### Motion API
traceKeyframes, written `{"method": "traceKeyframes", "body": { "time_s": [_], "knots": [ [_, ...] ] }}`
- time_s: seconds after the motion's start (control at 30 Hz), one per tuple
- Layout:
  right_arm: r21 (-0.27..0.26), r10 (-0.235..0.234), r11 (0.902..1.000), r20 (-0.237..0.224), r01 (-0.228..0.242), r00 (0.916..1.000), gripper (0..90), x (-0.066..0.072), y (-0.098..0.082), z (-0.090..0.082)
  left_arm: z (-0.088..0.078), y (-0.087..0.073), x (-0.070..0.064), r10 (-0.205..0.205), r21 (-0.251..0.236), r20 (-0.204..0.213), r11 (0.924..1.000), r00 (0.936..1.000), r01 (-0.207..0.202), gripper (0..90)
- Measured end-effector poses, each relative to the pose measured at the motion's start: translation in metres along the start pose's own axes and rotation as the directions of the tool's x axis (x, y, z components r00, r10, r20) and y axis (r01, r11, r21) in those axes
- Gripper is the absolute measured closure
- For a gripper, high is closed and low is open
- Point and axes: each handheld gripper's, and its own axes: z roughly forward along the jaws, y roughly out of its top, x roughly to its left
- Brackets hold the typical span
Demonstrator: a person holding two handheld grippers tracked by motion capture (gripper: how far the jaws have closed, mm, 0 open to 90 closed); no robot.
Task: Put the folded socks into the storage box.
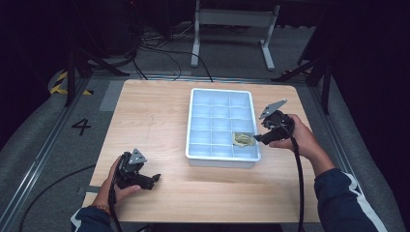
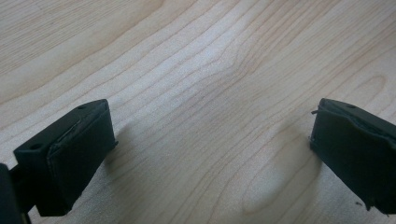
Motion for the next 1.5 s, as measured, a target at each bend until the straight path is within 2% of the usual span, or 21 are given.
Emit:
{"method": "traceKeyframes", "body": {
  "time_s": [0.27, 0.57, 0.8, 0.87, 1.1, 1.2, 1.5],
  "knots": [
    [-0.040, 0.027, 0.9988, 0.006, -0.027, 0.9996, 39.0, -0.002, -0.015, -0.012, 0.000, 0.000, 0.000, 0.002, -0.001, 0.000, 1.0000, 1.0000, -0.002, 0.1],
    [-0.061, 0.024, 0.9979, 0.015, -0.023, 0.9996, 38.9, 0.001, -0.030, -0.020, 0.000, 0.000, 0.000, 0.000, 0.000, -0.001, 1.0000, 1.0000, 0.000, 0.2],
    [-0.074, 0.024, 0.9971, 0.042, -0.021, 0.9988, 39.0, 0.007, -0.047, -0.027, 0.000, 0.000, 0.000, 0.002, -0.002, -0.002, 1.0000, 1.0000, -0.002, 0.2],
    [-0.081, 0.030, 0.9964, 0.033, -0.027, 0.9990, 39.1, 0.008, -0.052, -0.028, 0.000, 0.000, 0.000, 0.002, -0.002, -0.002, 1.0000, 1.0000, -0.002, 0.2],
    [-0.096, 0.049, 0.9944, 0.046, -0.044, 0.9977, 39.0, 0.009, -0.071, -0.030, 0.000, 0.000, 0.000, -0.001, -0.002, -0.004, 1.0000, 1.0000, 0.001, 0.3],
    [-0.115, 0.067, 0.9915, 0.035, -0.062, 0.9972, 38.8, 0.011, -0.080, -0.029, 0.000, 0.000, -0.001, -0.004, -0.003, -0.006, 1.0000, 1.0000, 0.004, 0.3],
    [-0.157, 0.067, 0.9859, 0.055, -0.058, 0.9962, 37.7, 0.014, -0.103, -0.029, 0.000, 0.000, -0.001, -0.004, -0.002, -0.007, 1.0000, 1.0000, 0.004, 0.3]
  ]
}}
